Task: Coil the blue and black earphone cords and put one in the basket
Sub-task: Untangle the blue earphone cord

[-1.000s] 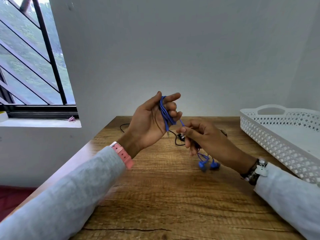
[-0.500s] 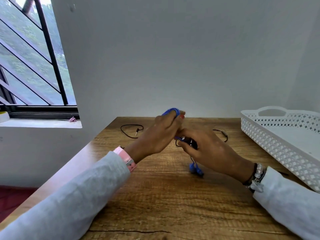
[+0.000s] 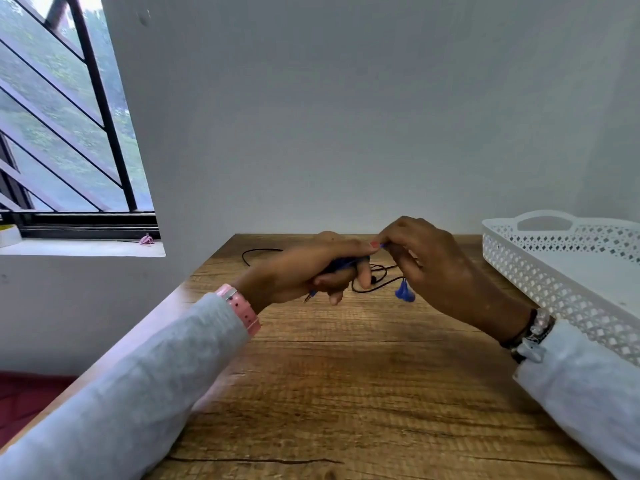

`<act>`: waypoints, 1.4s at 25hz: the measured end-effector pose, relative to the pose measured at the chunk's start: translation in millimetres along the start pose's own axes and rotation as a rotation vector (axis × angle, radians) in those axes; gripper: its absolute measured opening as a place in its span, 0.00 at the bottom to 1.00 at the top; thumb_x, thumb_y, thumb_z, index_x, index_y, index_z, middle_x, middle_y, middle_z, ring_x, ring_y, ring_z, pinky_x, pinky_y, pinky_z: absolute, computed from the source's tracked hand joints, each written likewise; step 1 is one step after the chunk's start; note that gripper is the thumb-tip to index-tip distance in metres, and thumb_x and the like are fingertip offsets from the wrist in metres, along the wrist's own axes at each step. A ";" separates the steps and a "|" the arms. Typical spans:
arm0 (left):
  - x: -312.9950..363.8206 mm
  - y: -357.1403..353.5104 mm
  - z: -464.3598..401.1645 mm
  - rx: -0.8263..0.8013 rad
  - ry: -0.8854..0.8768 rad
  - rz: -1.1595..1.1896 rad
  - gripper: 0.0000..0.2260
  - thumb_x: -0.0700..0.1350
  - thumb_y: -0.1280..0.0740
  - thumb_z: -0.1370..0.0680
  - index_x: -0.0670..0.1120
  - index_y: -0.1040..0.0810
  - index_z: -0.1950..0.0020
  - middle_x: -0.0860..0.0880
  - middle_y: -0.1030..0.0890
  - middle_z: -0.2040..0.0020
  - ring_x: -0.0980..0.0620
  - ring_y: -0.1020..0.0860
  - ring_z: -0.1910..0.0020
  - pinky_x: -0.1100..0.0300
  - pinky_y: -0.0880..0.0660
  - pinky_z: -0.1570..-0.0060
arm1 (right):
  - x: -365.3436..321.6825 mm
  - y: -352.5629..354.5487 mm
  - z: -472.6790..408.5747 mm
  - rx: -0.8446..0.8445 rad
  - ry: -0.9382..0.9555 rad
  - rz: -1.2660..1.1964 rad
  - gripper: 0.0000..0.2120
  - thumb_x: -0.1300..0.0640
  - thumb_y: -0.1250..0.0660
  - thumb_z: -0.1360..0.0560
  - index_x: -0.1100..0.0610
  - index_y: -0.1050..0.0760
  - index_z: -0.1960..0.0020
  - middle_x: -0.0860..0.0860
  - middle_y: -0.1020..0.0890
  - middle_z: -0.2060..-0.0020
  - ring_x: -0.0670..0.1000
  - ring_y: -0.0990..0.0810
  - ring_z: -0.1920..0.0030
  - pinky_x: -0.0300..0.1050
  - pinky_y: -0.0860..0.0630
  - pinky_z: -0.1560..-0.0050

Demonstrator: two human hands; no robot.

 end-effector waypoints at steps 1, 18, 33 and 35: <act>0.1 0.8 -0.1 -0.032 -0.030 0.111 0.19 0.48 0.44 0.20 0.43 0.22 0.66 0.53 0.38 0.83 0.57 0.40 0.83 0.63 0.30 0.74 | 0.4 0.2 -0.4 0.016 -0.053 -0.066 0.11 0.65 0.42 0.22 0.55 0.23 0.48 0.49 0.22 0.56 0.46 0.24 0.59 0.34 0.29 0.59; 8.3 29.8 2.0 0.279 -0.444 1.007 0.20 0.47 0.49 0.18 0.35 0.27 0.38 0.43 0.16 0.51 0.52 0.18 0.61 0.60 0.22 0.47 | -5.1 -23.9 9.6 -0.329 -0.622 -0.907 0.12 0.58 0.44 0.19 0.55 0.24 0.41 0.53 0.18 0.63 0.46 0.26 0.78 0.38 0.29 0.81; -7.9 -11.9 1.1 0.209 -0.114 -0.515 0.23 0.53 0.55 0.18 0.49 0.24 0.60 0.53 0.27 0.77 0.57 0.32 0.76 0.64 0.31 0.67 | -19.1 4.6 4.8 0.043 0.038 -0.179 0.07 0.60 0.29 0.28 0.52 0.18 0.51 0.41 0.17 0.64 0.38 0.20 0.66 0.27 0.28 0.65; -5.7 -13.0 1.7 0.130 -0.109 -0.361 0.22 0.52 0.54 0.18 0.53 0.24 0.62 0.54 0.30 0.80 0.57 0.36 0.79 0.62 0.29 0.69 | -15.6 6.5 4.1 0.121 -0.038 -0.251 0.06 0.59 0.29 0.29 0.52 0.18 0.53 0.41 0.18 0.65 0.40 0.19 0.66 0.29 0.27 0.67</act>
Point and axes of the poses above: each hand's wrist, its own z-axis away from the middle knuckle, its own y-axis out of the back of the hand, x = y × z, the point moved 1 cm from there along -z, towards the middle knuckle
